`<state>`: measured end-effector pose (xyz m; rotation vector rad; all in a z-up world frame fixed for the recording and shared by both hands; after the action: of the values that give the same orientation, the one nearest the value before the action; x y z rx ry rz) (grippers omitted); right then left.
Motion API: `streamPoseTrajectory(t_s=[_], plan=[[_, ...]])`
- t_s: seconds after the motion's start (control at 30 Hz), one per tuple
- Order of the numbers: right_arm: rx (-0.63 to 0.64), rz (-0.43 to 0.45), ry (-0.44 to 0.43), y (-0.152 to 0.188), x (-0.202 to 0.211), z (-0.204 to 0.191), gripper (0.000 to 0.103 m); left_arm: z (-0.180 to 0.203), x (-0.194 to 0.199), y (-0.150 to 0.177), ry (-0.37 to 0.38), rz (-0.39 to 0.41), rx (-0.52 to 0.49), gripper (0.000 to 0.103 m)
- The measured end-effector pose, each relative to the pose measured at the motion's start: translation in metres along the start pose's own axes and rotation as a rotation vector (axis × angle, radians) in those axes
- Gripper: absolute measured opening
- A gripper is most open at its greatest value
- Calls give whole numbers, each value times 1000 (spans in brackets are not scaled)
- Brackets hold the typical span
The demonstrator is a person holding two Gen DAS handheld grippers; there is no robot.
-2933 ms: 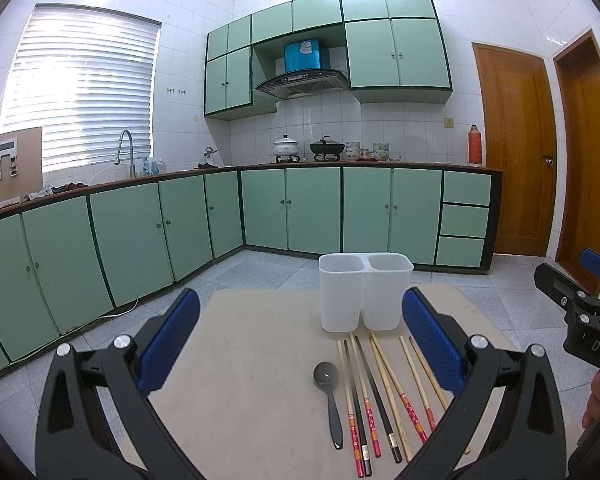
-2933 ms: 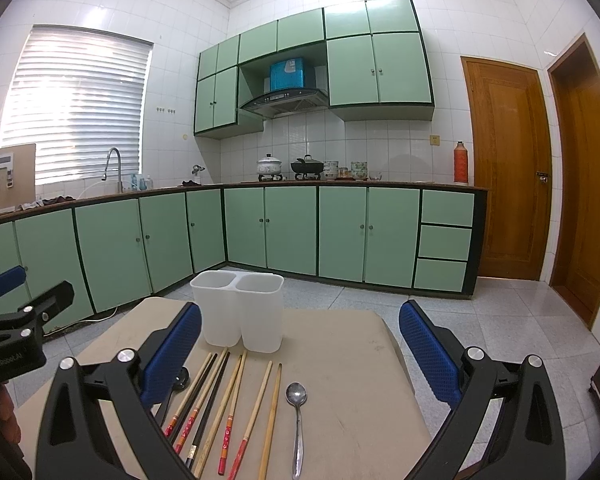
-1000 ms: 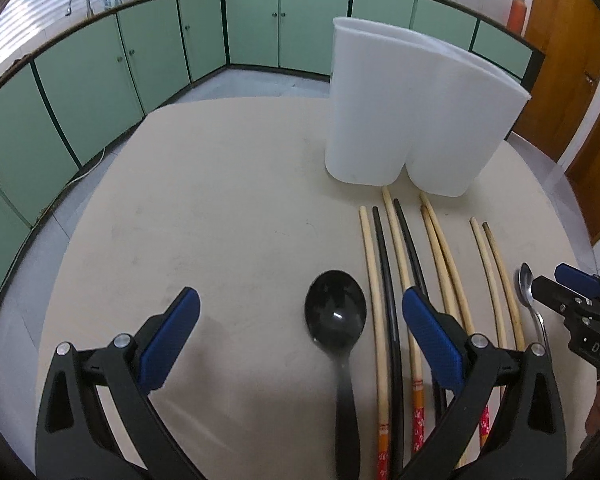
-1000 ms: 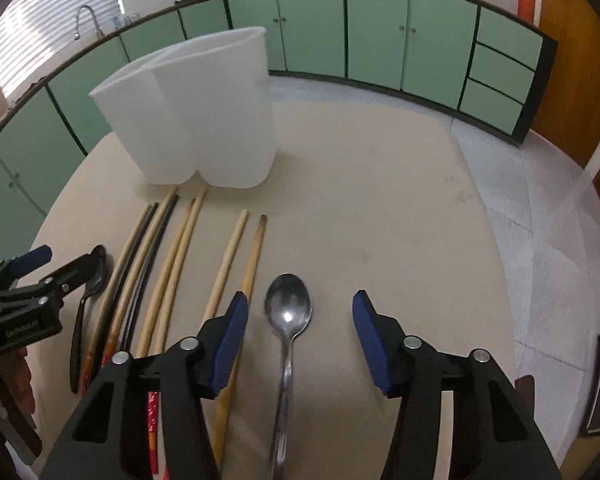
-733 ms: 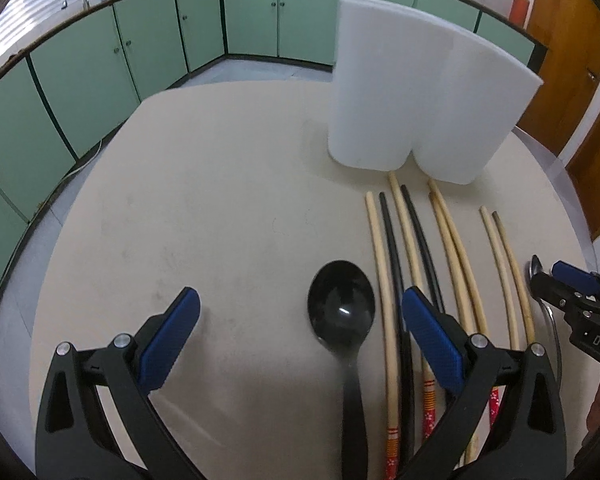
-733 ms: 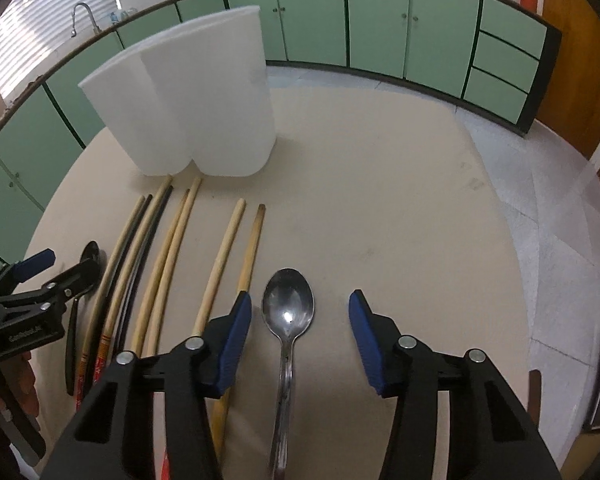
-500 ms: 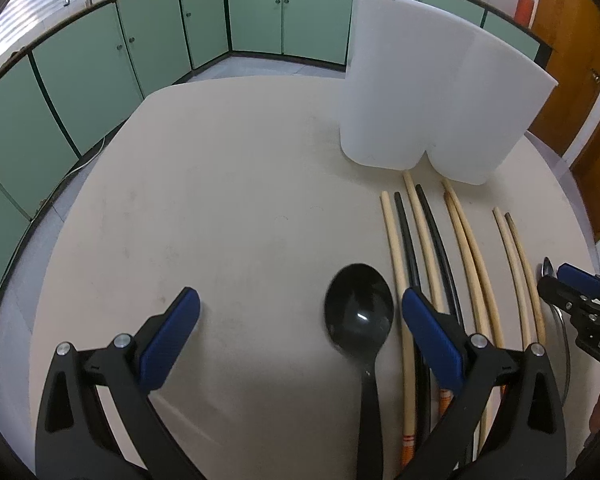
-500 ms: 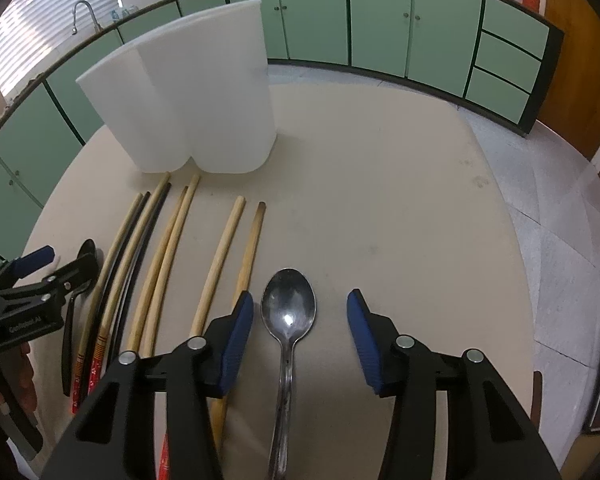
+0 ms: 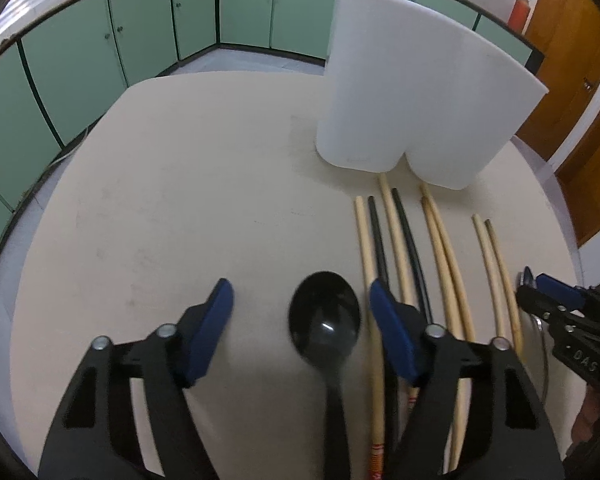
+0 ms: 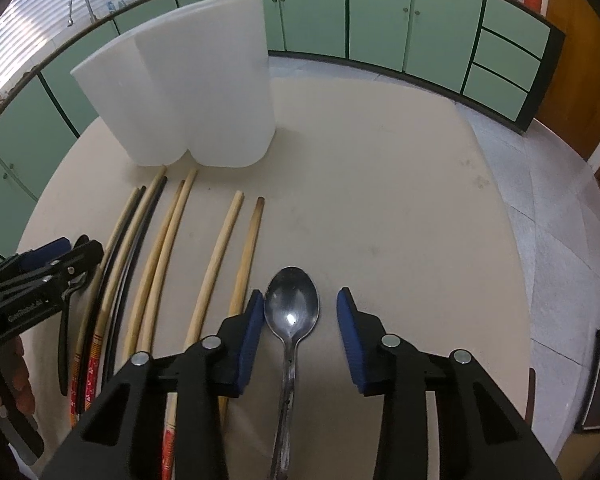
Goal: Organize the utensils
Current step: 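Move the left tool to the black spoon while the right tool approaches the silver spoon, then close the left tool on the black spoon while the right tool grips the silver spoon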
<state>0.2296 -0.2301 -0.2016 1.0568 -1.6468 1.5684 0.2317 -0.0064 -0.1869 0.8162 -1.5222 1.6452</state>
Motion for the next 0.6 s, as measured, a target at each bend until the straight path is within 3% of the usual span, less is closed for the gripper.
streamPoseTrajectory(t_s=[0.03,0.1,0.17,0.37,0.6], plan=[[2,0,5,0,0,-1,37,1,1,0,9,3,4,57],[11,3,17,1,-1,-1,35,4,3,0,15,6,1,39],[12,8,24,1,-2,-2,28,9,3,4,13,12,-18,33],[-10,52,15,7,1,0,28,16,13,17,41,56,-6,32],[-52,213,-63,16,34,4,28,27,54,25,94,278,-67,32]])
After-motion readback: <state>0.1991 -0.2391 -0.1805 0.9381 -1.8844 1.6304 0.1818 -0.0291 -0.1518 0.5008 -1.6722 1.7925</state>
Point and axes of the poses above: each gripper's, at about its wrist camera, not at the fingertips, and x roughly against the way its jaws point, z to its right, y to its underside, the point moved 5 cm from there along -x, roughly the way its jaws point, and after that the axes turned 1 degree about -x, right-handed, at the moved point
